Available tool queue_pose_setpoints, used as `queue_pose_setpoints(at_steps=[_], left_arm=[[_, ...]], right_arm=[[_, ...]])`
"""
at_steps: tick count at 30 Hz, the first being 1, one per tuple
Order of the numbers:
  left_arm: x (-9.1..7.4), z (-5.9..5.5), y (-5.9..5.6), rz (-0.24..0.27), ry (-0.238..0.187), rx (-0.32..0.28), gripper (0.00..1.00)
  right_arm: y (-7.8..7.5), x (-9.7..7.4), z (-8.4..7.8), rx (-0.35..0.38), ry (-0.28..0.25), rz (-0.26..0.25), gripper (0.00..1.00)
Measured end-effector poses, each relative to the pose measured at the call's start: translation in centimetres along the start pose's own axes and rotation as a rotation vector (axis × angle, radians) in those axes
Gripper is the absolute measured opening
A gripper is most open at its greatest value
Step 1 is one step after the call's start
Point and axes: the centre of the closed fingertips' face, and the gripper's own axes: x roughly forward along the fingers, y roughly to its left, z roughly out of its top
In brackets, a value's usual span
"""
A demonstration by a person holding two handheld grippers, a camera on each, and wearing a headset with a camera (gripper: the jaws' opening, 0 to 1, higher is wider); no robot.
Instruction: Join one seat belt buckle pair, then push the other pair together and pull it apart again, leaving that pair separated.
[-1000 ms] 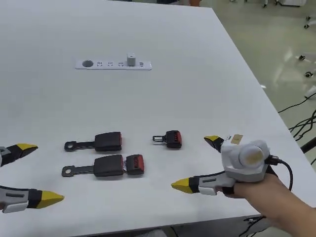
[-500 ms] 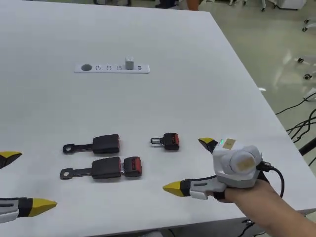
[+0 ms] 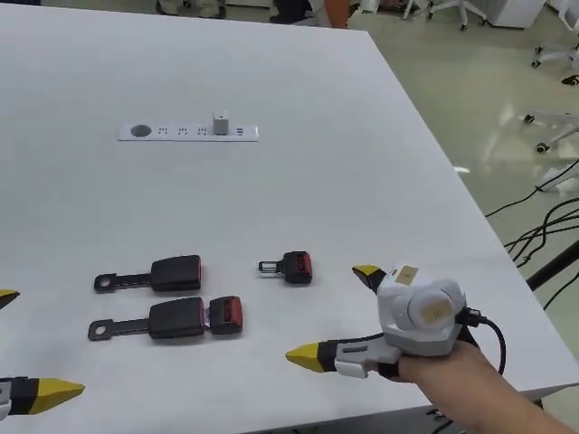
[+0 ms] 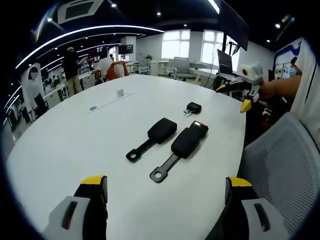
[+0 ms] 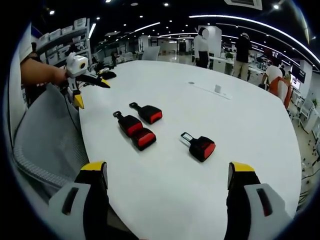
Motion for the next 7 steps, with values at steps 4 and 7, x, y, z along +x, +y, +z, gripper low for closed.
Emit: queue_pose_setpoints(at_steps=[4,7], left_arm=[[-0.11,-0.16,-0.4,-0.002,0.005,-0.002,1.0],[-0.32,-0.44,-0.42,-0.006,0.009,0.0,1.0]], right_arm=[[-0.01,-0.1,-0.16,0.003,0.004,0.0,1.0],[-0.03,0.06,-0.5,-0.001,0.011,0.004,1.0]])
